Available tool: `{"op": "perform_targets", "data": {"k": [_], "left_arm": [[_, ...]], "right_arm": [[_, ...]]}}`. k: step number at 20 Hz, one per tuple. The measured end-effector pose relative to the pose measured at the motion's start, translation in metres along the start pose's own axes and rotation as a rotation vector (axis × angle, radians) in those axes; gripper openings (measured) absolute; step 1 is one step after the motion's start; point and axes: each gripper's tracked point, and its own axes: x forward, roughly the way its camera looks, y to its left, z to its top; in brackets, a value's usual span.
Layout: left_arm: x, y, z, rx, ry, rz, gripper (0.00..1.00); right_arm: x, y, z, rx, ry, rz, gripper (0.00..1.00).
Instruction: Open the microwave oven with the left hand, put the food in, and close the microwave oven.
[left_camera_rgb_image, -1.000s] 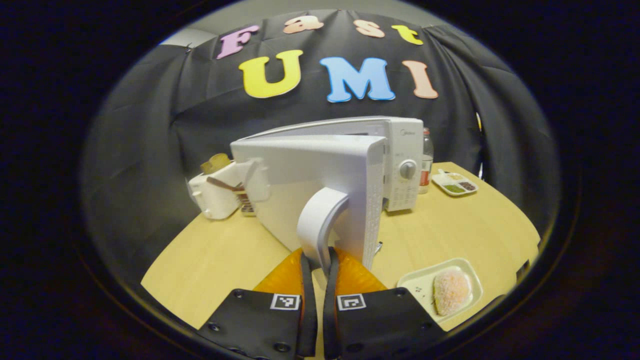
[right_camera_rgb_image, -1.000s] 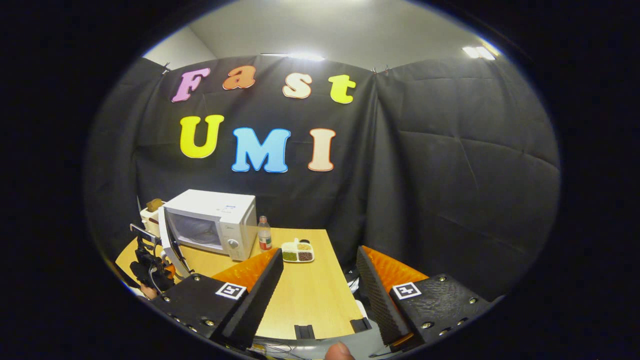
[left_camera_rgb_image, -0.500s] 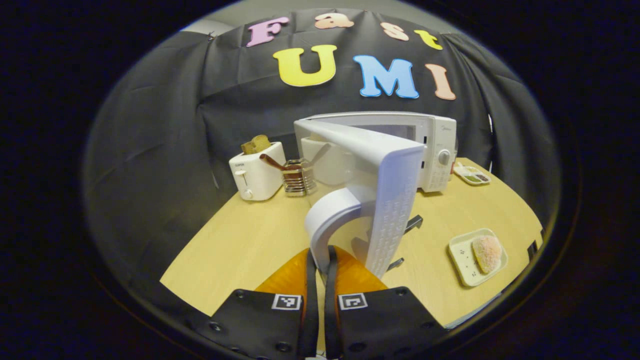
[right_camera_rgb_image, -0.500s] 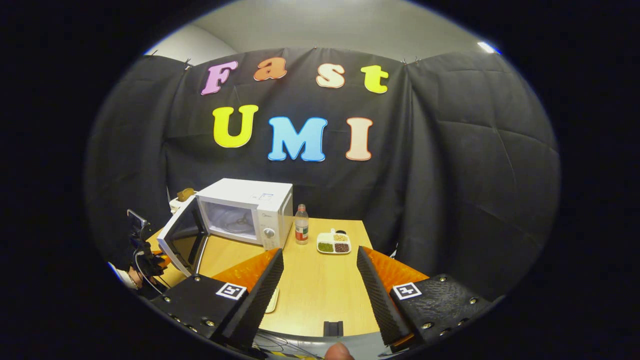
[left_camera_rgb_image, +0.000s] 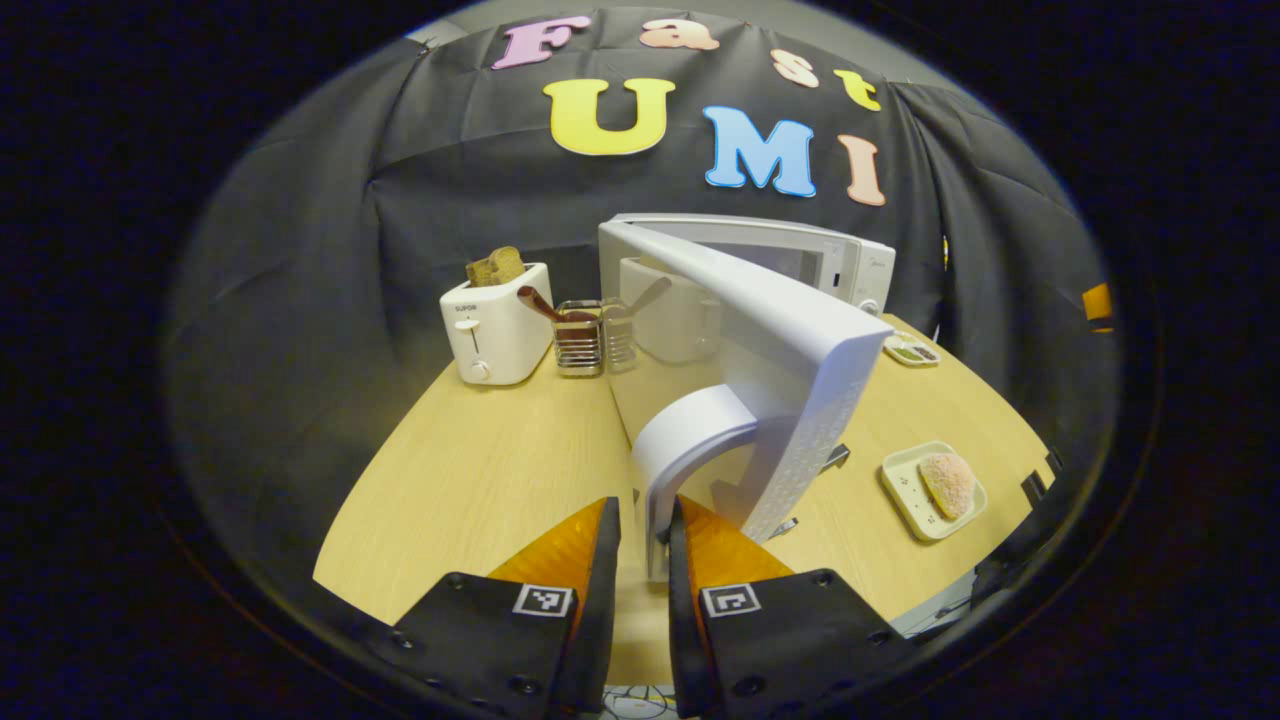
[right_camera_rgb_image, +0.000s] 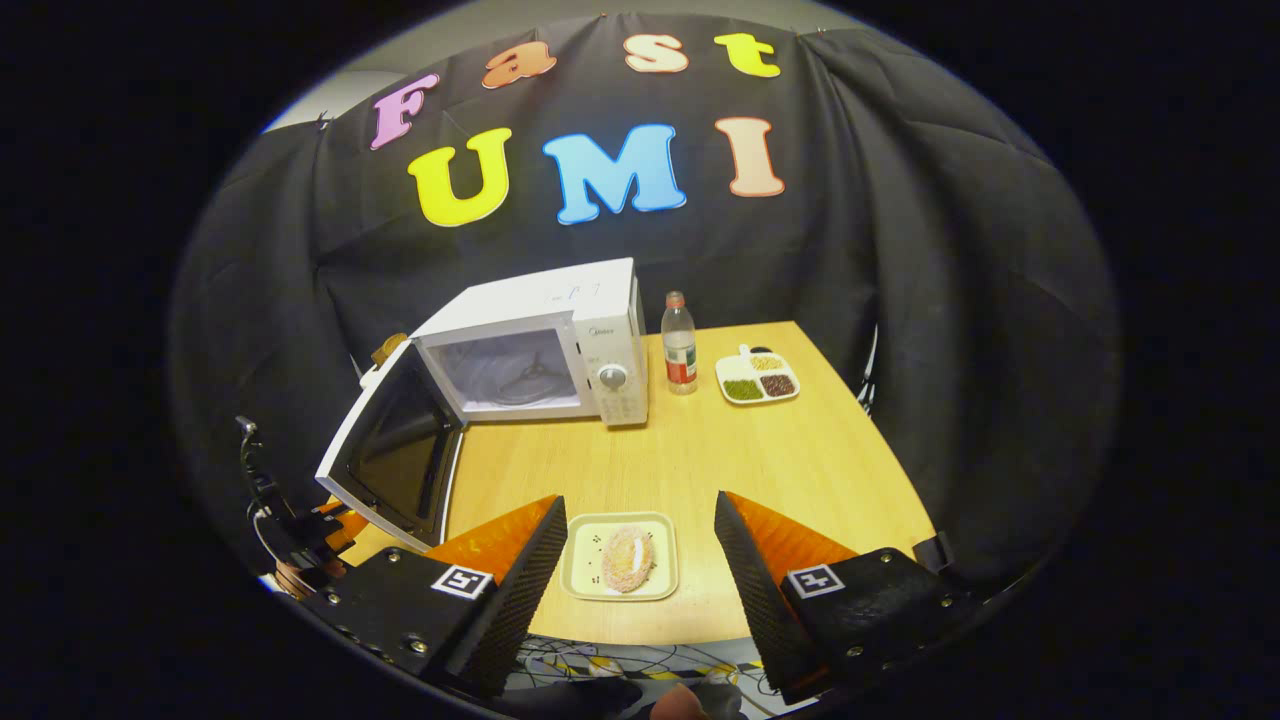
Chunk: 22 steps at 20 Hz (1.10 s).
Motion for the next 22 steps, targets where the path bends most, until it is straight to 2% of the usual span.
{"op": "perform_targets", "data": {"k": [2, 3, 5, 7, 8, 14, 17, 20, 22], "left_arm": [[-0.012, 0.007, 0.009, 0.031, -0.04, 0.041, 0.36], [-0.019, 0.01, 0.011, 0.028, -0.047, 0.058, 0.54], [-0.034, 0.014, 0.011, -0.006, -0.046, 0.088, 0.71], [-0.048, 0.024, 0.013, -0.03, -0.037, 0.154, 0.74], [-0.057, 0.028, 0.017, -0.039, -0.042, 0.189, 0.8], [-0.132, 0.026, 0.035, -0.043, -0.034, 0.409, 0.81], [-0.163, -0.004, 0.046, -0.027, -0.015, 0.443, 0.82], [-0.198, -0.023, 0.067, -0.01, -0.029, 0.526, 0.88], [-0.214, -0.034, 0.073, -0.052, -0.027, 0.557, 0.81]], "right_arm": [[0.02, 0.011, -0.018, -0.032, 0.059, 0.016, 0.92], [0.028, 0.013, -0.027, -0.059, 0.087, 0.021, 0.92], [0.05, 0.019, -0.042, -0.104, 0.128, 0.037, 0.92], [0.073, 0.021, -0.059, -0.13, 0.173, 0.061, 0.92], [0.085, 0.022, -0.067, -0.144, 0.192, 0.072, 0.92], [0.14, 0.019, -0.113, -0.193, 0.297, 0.127, 0.92], [0.159, 0.018, -0.13, -0.18, 0.337, 0.155, 0.92], [0.174, 0.014, -0.145, -0.218, 0.371, 0.156, 0.92], [0.181, 0.015, -0.158, -0.242, 0.397, 0.167, 0.88]]}}
